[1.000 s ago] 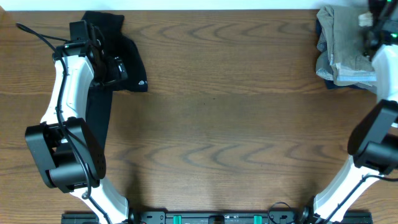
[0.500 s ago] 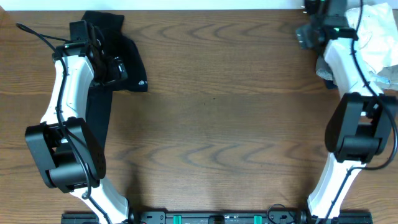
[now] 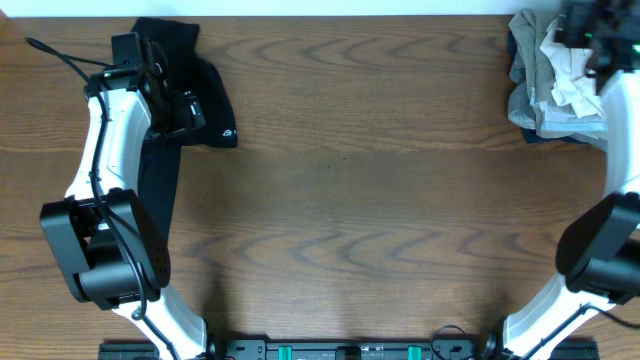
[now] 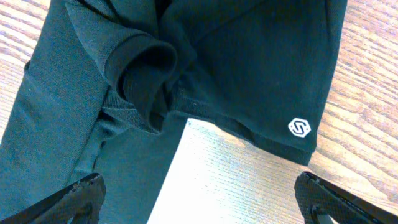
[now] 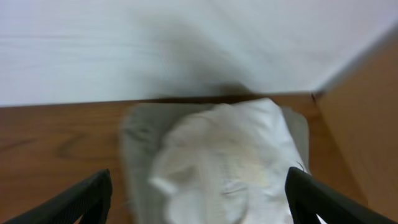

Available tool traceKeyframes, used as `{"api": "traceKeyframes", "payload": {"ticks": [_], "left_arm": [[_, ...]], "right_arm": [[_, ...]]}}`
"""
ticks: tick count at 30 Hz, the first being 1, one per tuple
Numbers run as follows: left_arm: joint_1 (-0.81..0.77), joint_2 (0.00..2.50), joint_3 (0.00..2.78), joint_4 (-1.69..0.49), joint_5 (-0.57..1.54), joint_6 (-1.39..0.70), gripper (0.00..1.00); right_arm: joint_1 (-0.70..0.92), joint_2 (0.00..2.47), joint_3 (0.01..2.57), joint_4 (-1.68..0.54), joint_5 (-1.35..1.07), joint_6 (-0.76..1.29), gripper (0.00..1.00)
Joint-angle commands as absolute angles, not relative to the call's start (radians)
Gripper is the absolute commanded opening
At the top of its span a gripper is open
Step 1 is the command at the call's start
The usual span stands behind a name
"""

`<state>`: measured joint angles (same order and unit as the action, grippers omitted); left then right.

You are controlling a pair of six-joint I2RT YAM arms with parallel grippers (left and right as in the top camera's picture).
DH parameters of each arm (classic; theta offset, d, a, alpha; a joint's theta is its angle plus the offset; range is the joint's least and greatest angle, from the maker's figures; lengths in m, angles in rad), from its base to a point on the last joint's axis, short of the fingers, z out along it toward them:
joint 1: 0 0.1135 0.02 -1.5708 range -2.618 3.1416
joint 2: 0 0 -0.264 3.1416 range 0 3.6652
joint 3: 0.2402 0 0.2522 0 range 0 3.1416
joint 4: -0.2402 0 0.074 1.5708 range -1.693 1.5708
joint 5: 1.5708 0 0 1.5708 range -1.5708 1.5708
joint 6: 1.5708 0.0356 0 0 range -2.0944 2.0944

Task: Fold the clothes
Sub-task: 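Place the T-shirt on the folded clothes stack and open the right gripper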

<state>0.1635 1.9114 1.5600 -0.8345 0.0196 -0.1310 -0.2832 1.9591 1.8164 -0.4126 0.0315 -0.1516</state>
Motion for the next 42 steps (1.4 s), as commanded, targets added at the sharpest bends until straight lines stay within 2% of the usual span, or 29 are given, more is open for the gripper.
{"api": "traceKeyframes", "payload": {"ticks": [1, 10, 15, 22, 28, 36, 42], "left_arm": [[0.167, 1.939, 1.551, -0.827, 0.018, -0.136, 0.98], [0.167, 1.949, 1.55, -0.752, 0.018, -0.136, 0.98], [0.167, 1.949, 1.55, -0.735, 0.018, -0.136, 0.98], [0.167, 1.949, 1.55, -0.731, 0.018, -0.136, 0.98], [0.167, 1.949, 1.55, -0.735, 0.018, -0.136, 0.98], [0.167, 1.949, 1.55, -0.735, 0.018, -0.136, 0.98], [0.167, 1.949, 1.55, -0.735, 0.018, -0.136, 0.98]], "right_arm": [[-0.347, 2.044, 1.81, -0.364, -0.064, -0.087, 0.86], [-0.401, 2.232, 1.81, -0.172, -0.071, -0.128, 0.9], [-0.409, 2.355, 1.81, -0.16, -0.087, -0.129, 0.92], [-0.408, 2.446, 1.81, -0.179, -0.104, -0.129, 0.99], [-0.414, 2.317, 1.811, -0.192, -0.113, -0.132, 0.99], [-0.403, 1.93, 1.811, -0.316, -0.129, -0.139, 0.99], [-0.358, 1.635, 1.811, -0.489, -0.361, -0.135, 0.99]]}}
